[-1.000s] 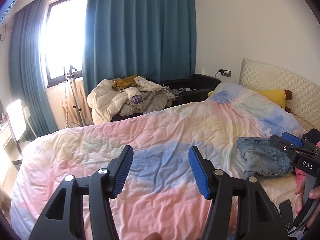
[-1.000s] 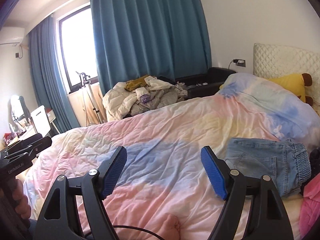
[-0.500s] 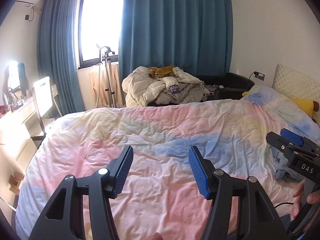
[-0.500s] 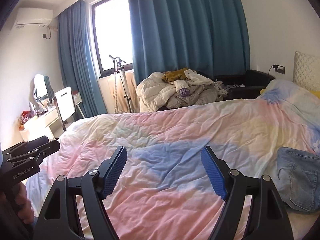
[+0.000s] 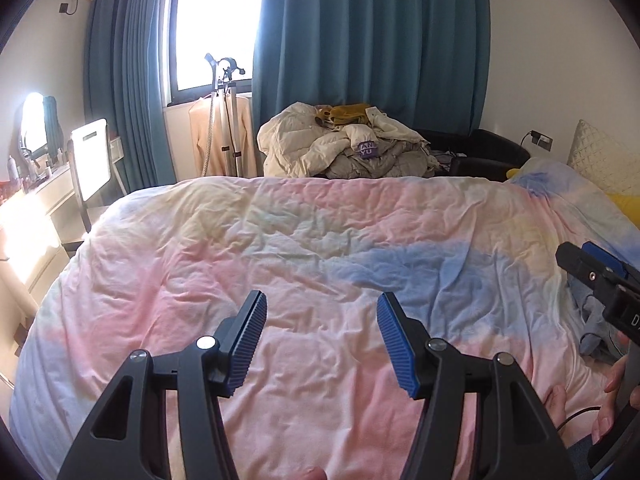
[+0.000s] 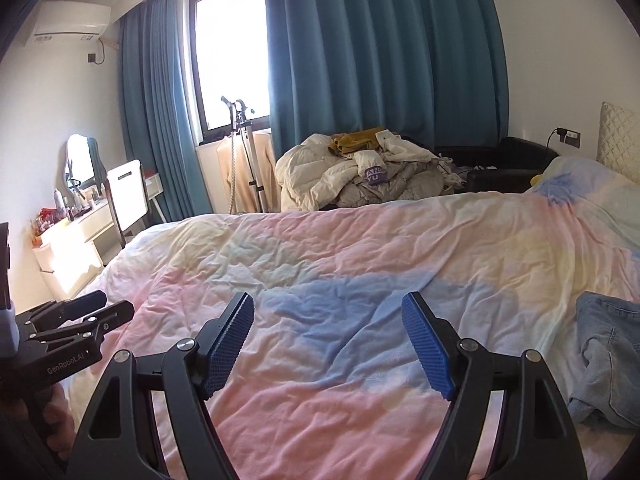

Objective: Fold clothes

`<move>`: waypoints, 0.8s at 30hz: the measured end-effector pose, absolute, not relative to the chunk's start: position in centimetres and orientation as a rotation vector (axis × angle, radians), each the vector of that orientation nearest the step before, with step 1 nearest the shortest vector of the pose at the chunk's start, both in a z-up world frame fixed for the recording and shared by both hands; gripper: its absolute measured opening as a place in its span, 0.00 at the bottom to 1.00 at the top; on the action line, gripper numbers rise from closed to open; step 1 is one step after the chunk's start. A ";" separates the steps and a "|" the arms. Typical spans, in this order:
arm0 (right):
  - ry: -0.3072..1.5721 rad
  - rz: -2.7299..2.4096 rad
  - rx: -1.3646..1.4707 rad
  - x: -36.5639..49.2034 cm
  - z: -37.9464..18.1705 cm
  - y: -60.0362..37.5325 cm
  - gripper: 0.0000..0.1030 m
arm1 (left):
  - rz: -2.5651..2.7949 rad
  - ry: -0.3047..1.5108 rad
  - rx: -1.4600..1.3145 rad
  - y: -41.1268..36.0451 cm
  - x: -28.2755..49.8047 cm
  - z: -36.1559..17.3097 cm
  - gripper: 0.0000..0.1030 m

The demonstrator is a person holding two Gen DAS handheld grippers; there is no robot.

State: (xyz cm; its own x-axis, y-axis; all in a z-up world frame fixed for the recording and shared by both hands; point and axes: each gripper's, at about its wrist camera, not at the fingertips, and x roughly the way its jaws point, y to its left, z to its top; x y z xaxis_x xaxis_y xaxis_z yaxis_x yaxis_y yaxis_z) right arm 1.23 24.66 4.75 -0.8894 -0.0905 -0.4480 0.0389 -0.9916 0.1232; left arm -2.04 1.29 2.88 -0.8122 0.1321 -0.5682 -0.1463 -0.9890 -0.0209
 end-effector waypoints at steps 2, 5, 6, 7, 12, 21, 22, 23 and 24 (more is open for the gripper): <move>-0.182 -3.012 0.714 2.0 5.2 26.1 0.75 | 2.821 0.037 -0.903 2.8 -2.4 3.0 0.58; -0.195 -3.057 0.717 3.4 5.9 28.5 0.75 | 2.774 0.044 -0.878 5.5 -2.1 3.7 0.58; -0.199 -3.072 0.718 3.8 6.1 29.3 0.75 | 2.760 0.050 -0.868 6.5 -2.0 4.0 0.58; -0.203 -3.087 0.719 4.3 6.3 30.1 0.75 | 2.746 0.055 -0.857 7.4 -1.8 4.2 0.58; -0.228 -3.169 0.714 7.3 8.6 33.7 0.75 | 2.665 0.075 -0.803 12.4 0.0 6.2 0.58; -0.279 -3.323 0.681 14.2 11.0 40.4 0.75 | 2.511 0.103 -0.723 20.4 4.6 8.8 0.58; -0.283 -3.342 0.679 15.0 11.2 41.1 0.75 | 2.493 0.109 -0.715 21.2 5.2 8.9 0.58; -0.287 -3.363 0.679 15.9 11.3 41.8 0.75 | 2.473 0.115 -0.707 22.0 5.8 9.1 0.58; -0.292 -3.382 0.680 16.8 11.5 42.3 0.75 | 2.456 0.123 -0.700 22.7 6.4 9.2 0.58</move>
